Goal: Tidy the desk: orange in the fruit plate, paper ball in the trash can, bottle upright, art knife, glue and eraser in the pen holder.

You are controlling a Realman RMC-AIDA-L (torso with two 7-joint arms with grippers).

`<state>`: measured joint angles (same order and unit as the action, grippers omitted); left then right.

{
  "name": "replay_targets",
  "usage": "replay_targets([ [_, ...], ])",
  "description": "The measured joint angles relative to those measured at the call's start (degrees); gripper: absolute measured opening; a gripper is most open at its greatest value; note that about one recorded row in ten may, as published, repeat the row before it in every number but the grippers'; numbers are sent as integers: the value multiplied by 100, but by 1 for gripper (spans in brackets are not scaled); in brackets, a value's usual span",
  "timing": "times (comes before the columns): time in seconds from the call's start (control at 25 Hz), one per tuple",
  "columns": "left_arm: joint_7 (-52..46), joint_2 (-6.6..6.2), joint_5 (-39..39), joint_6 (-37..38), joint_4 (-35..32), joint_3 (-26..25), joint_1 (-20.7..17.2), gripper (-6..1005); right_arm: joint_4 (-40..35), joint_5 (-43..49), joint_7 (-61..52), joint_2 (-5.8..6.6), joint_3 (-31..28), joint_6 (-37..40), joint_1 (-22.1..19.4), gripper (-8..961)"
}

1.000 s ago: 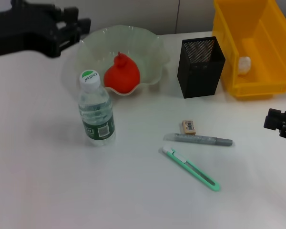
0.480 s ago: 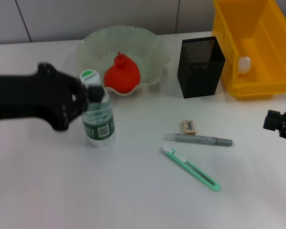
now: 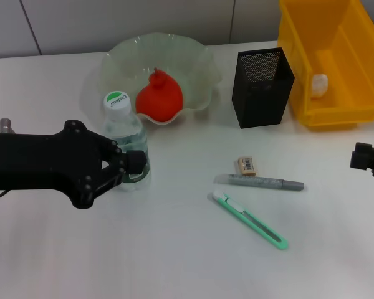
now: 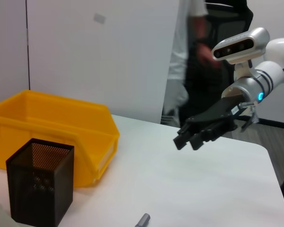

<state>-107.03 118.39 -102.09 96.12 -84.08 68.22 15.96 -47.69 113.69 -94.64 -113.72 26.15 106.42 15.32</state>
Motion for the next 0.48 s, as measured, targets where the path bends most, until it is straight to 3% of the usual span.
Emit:
replay_targets([
  [0.12, 1, 0, 0, -5, 30, -6, 2, -2, -443, 184, -286, -105, 1, 108, -11, 369],
  [0.4, 2, 6, -3, -94, 150, -9, 21, -1, -2180, 1182, -1852, -492, 9, 253, 180, 365],
  [0.48, 8, 8, -24, -171, 332, -19, 64, -1, -2269, 1225, -2030, -490, 11, 294, 229, 364],
])
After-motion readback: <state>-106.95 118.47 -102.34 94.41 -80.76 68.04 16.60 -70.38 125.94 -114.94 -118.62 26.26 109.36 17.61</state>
